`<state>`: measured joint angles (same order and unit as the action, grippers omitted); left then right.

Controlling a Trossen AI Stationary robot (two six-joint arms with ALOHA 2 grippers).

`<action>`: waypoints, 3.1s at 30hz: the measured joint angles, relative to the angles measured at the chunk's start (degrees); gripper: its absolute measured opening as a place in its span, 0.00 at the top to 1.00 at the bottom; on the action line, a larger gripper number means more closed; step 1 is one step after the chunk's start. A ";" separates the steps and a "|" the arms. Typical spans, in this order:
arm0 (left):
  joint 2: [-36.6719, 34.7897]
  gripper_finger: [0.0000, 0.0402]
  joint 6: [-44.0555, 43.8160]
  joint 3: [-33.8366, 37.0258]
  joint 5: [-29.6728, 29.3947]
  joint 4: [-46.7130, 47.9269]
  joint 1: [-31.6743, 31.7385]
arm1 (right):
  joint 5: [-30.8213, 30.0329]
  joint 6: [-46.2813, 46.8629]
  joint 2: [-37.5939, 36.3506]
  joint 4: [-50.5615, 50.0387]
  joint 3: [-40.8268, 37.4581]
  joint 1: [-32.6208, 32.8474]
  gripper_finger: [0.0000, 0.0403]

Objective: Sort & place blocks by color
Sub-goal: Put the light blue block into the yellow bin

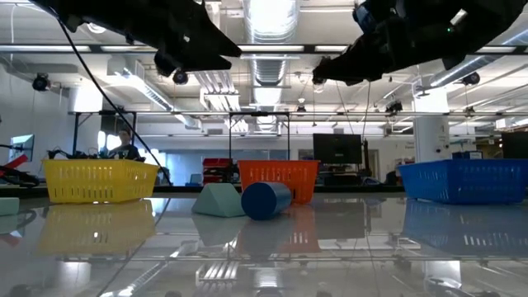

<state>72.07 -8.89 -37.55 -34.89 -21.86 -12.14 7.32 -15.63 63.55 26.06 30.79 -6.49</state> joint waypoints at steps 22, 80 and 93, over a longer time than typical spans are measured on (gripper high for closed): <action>14.11 0.51 -74.78 -25.27 31.17 83.96 -10.31 | 3.21 -0.95 -10.62 -0.55 -5.08 -2.76 0.86; 13.35 0.71 -82.96 -21.47 38.08 71.33 -12.82 | 3.21 -1.75 -10.62 -2.01 -5.08 -2.76 0.86; 7.59 0.71 -50.39 -22.62 34.32 86.87 10.41 | 3.18 -2.39 -10.62 -1.95 -5.08 -2.78 0.86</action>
<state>79.66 -59.28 -60.16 -0.58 65.00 -1.72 10.50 -18.02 52.93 24.12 25.71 -9.28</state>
